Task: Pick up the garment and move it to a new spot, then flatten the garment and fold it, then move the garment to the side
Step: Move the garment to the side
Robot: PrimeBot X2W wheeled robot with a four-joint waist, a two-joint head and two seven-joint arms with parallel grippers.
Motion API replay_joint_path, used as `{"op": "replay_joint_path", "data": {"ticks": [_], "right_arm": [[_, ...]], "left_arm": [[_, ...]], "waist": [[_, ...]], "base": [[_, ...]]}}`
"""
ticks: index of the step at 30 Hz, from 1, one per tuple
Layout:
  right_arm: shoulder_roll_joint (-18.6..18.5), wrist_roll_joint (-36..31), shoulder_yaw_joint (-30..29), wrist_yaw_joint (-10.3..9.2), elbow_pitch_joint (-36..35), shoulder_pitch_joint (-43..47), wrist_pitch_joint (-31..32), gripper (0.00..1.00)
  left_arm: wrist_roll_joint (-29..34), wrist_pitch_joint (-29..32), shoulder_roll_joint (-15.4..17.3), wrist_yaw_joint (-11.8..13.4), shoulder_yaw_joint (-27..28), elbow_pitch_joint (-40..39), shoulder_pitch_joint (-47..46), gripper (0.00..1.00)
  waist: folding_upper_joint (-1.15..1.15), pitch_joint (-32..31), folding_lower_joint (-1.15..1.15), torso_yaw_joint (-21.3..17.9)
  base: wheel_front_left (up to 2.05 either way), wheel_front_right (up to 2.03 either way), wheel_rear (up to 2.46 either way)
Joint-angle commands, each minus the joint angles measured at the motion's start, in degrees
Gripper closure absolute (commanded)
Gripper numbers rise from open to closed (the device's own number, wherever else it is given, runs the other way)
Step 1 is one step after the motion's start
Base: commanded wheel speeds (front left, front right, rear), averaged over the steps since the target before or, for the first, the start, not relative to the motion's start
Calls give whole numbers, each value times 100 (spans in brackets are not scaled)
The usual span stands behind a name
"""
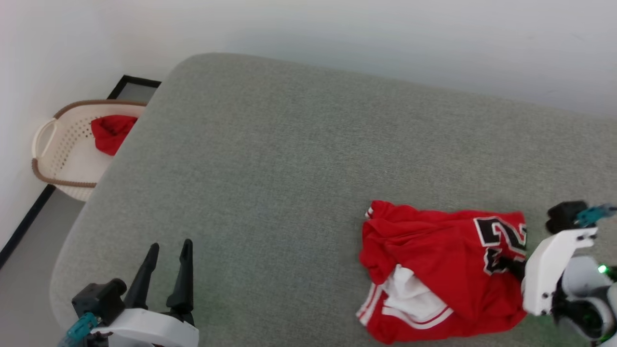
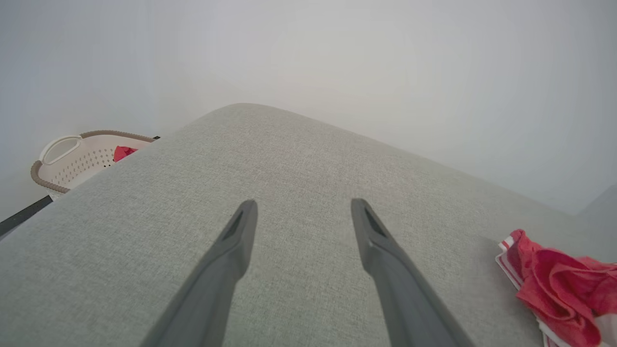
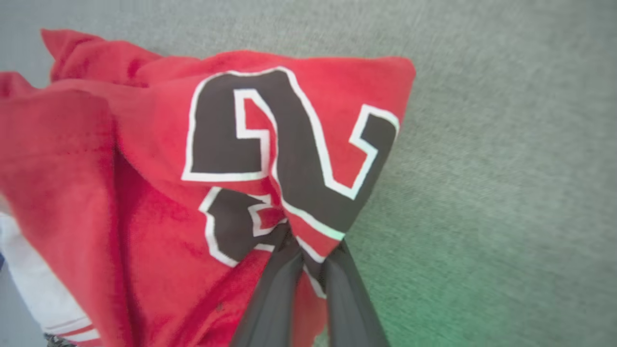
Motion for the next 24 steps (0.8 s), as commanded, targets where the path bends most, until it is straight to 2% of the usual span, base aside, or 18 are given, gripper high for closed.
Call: {"op": "replay_joint_path", "data": {"ticks": [1,16,24], "right_arm": [[-97,-38,-89,-8,-94,-137,12,100],[-982,-415,-144,-8,-735,-749,256,100],[-1445,-565,80,-8,-731,-1167,30,100]], "left_arm": [[21,0,0,-13,24,-13,26,0],[164,0,-23,-12,11,-145,-15,0],[250,0,-14,-12,-109,-207,-249,0]], "waist": [[0,-44,0,-74],[0,-24,0,-580],[0,176,0,-938]], "base": [[0,0,0],[0,0,0],[0,0,0]]}}
